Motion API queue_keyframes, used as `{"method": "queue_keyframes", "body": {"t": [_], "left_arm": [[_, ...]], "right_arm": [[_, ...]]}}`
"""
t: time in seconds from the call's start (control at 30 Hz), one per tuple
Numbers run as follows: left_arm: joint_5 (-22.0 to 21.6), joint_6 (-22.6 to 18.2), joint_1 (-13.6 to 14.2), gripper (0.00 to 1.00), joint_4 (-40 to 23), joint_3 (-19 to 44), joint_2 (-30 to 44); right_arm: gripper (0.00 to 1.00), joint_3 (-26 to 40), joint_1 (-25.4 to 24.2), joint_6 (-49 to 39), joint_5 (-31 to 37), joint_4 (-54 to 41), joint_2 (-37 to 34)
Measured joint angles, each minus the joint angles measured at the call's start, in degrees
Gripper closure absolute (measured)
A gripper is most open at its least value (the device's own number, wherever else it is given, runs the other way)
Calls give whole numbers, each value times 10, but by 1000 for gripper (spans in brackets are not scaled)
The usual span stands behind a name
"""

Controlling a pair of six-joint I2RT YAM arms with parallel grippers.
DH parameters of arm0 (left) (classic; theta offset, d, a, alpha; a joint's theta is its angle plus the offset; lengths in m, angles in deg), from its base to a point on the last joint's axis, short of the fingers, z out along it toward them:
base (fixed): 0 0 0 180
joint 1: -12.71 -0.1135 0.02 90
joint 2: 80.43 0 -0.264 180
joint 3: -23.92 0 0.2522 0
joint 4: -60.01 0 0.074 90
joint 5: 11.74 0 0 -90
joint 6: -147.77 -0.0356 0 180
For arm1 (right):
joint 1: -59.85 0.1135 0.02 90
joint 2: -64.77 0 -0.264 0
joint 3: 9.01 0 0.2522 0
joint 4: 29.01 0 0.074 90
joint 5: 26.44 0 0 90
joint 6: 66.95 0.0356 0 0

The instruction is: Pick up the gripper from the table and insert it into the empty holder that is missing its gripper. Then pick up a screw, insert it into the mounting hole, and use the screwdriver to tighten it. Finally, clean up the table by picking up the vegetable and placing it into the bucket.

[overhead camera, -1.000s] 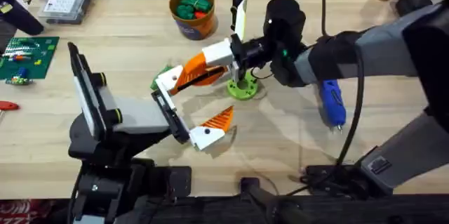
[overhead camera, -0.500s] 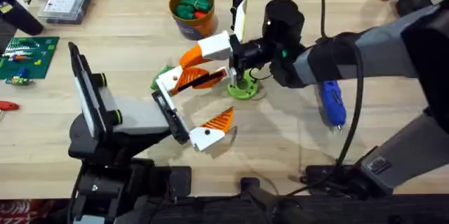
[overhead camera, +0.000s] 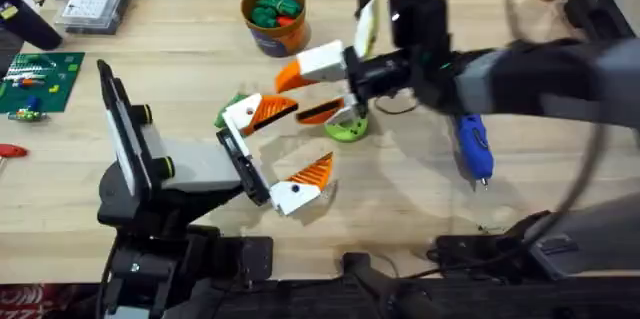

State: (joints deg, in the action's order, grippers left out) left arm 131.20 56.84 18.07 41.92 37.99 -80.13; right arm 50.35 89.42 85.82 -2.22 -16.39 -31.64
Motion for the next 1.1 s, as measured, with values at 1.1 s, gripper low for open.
{"method": "queue_keyframes", "body": {"t": [1.1], "left_arm": [[0,-2,0,14,0,0,0]], "right_arm": [[4,73,-124,-597,463,-830,396]]}}
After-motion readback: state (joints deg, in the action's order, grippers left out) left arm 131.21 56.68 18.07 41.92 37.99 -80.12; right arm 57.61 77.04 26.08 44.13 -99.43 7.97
